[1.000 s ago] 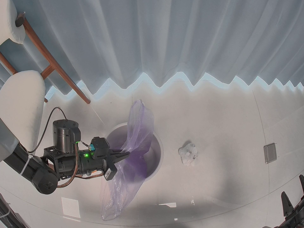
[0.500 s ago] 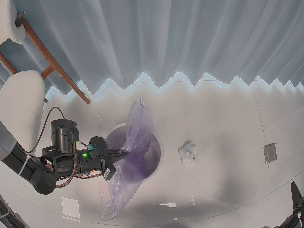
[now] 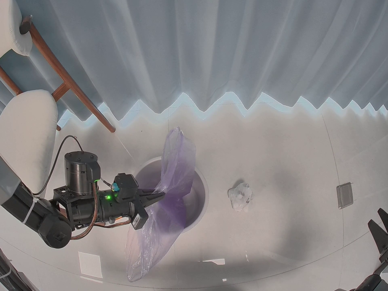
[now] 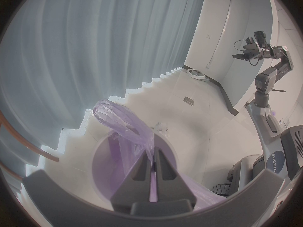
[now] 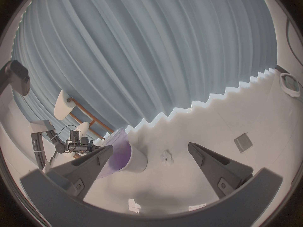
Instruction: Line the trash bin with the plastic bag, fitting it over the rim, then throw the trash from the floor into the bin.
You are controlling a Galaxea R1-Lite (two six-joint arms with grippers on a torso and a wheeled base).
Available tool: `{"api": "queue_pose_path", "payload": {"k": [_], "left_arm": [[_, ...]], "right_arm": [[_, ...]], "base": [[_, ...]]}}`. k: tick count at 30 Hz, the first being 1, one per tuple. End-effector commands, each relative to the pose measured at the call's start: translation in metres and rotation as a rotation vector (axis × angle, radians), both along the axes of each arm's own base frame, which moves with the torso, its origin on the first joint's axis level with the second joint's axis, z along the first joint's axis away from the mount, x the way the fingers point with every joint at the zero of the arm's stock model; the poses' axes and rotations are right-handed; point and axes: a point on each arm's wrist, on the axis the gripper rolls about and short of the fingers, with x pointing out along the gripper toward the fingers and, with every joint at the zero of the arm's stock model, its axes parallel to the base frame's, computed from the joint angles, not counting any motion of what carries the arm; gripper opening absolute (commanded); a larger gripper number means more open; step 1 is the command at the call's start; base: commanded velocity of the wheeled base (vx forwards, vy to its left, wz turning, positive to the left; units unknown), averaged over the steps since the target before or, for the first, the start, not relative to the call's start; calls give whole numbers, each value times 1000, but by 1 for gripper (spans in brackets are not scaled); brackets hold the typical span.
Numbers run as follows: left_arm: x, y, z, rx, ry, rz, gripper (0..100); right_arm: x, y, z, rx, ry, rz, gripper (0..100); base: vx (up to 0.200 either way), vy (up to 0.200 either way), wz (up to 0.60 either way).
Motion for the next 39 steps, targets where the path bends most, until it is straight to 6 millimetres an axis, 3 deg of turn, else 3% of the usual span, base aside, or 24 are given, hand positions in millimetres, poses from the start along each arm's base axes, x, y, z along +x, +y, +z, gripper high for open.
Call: {"api": "queue_pose_path", "payload": {"k": [1, 10, 23, 39], "left_arm": [[0, 0, 1, -1, -2, 0, 0], [0, 0, -1, 1, 2, 0, 0], [2, -1, -3, 3, 8, 0, 0], [4, -2, -5, 5, 12, 0, 0]], "right_arm": [[14, 2, 13, 15, 94, 31, 100], [27, 6, 33, 130, 202, 169, 100], [44, 12, 31, 253, 349, 373, 100], [78, 18, 36, 263, 420, 459, 100]], "base": [[0, 0, 0], [0, 0, 0], [0, 0, 0], [0, 0, 0]]}}
